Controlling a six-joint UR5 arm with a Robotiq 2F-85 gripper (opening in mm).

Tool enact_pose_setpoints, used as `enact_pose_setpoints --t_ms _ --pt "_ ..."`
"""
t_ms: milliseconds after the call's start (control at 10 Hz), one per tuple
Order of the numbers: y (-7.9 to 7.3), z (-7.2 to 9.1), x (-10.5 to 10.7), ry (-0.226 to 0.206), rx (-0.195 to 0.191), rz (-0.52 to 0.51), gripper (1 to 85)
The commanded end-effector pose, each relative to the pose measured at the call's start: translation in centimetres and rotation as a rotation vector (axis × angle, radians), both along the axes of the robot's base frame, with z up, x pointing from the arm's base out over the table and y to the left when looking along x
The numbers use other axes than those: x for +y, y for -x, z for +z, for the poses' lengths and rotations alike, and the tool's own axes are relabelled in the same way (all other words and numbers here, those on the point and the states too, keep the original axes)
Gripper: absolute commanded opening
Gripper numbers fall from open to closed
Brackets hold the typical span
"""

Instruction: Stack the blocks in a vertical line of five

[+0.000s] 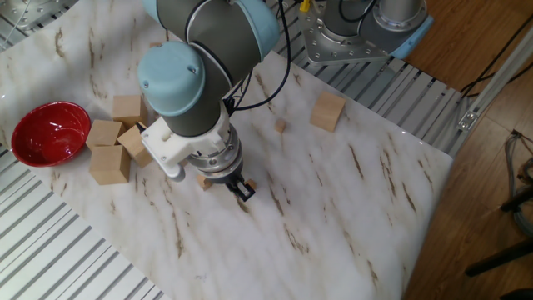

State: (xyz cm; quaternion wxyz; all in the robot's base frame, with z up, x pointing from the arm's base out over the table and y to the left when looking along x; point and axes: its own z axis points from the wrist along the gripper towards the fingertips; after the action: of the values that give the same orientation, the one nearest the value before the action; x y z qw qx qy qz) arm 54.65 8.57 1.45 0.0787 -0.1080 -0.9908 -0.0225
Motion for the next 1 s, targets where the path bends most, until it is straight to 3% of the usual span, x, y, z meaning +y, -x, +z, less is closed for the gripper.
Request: enact_pose_setpoints --t_ms 0,900 --pt "-0.14 -0.31 0.57 -0.022 -0.008 -0.017 39.7" --pt "-0.18 -0.18 0.71 -0.012 -0.011 -0.014 38.0"
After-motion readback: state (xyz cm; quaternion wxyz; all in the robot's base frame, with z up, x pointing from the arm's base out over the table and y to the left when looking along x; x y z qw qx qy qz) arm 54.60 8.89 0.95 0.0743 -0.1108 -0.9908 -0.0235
